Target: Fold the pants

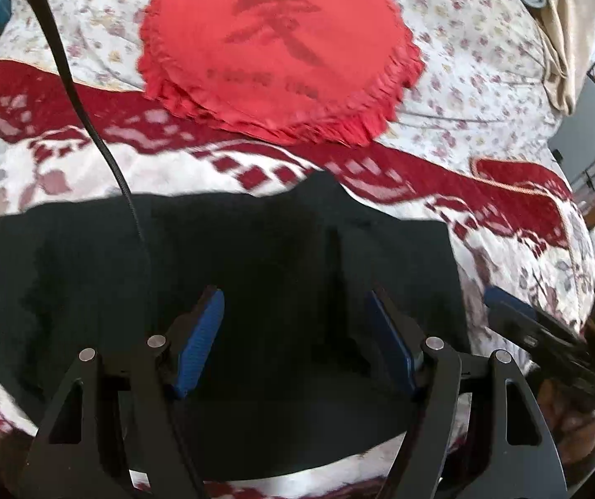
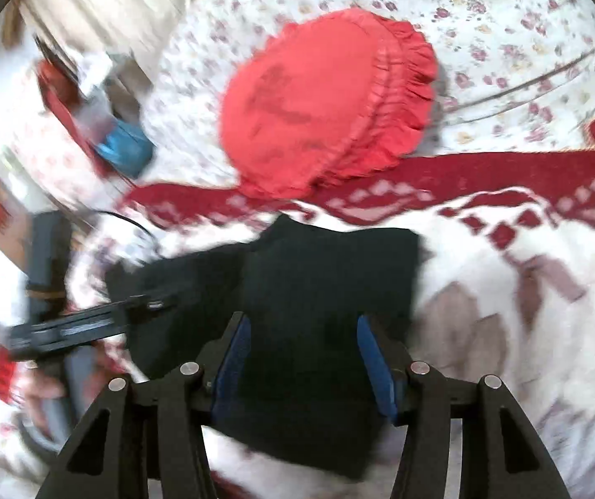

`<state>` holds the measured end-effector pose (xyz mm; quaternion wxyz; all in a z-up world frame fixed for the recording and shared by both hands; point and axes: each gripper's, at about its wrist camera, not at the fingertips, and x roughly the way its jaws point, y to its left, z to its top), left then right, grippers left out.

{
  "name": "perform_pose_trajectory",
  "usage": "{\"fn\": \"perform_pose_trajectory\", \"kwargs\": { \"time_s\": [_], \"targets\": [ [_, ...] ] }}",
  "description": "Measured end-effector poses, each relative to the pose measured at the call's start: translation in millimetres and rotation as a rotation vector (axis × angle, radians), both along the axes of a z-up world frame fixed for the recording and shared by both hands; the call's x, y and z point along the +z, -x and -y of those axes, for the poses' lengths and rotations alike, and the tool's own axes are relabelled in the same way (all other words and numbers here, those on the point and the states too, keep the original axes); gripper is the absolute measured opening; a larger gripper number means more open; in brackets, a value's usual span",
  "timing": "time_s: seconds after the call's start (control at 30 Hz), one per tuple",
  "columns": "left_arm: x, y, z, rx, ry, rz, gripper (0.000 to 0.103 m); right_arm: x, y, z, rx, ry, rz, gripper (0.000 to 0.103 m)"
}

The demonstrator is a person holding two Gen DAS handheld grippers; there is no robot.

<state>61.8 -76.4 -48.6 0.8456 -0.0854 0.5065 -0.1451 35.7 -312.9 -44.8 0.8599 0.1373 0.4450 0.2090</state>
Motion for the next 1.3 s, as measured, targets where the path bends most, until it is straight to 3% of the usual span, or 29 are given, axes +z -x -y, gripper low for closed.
{"fn": "perform_pose_trajectory", "kwargs": {
  "time_s": [0.2, 0.3, 0.4, 0.5, 0.67, 0.8, 0.97, 1.1, 1.3],
  "targets": [
    [-21, 1, 30, 0.003, -0.053, -0.013, 0.071, -20, -18, -3, -0.021, 0.043, -0.020, 0.051],
    [-30, 6, 39, 0.001, -0.038, -0.035, 0.067, -26, -28, -4, -0.032, 0.077, -0.030, 0.051],
    [-28, 13, 42, -0.005, -0.081, -0.006, 0.065, -21, -31, -11, -0.012, 0.111, 0.000, 0.051],
    [-28, 14, 35, 0.022, -0.075, -0.017, 0.065, -19, -38, -22, 0.020, 0.102, 0.030, 0.051],
    [-23, 22, 24, 0.047, -0.075, -0.018, 0.065, -40, -63, -54, 0.078, 0.281, 0.036, 0.051],
    [-11, 34, 15, 0.064, -0.120, 0.016, 0.065, -33, -64, -63, 0.094, 0.359, 0.055, 0.051],
    [1, 48, -1, 0.104, -0.158, 0.072, 0.065, -12, -33, -65, 0.113, 0.311, 0.084, 0.052],
    [3, 55, -17, 0.153, -0.187, 0.094, 0.065, -31, -13, -91, 0.191, 0.356, 0.052, 0.052],
    [4, 63, -35, 0.205, -0.198, 0.096, 0.065, -14, -9, -86, 0.153, 0.329, 0.066, 0.053]
  ]
}}
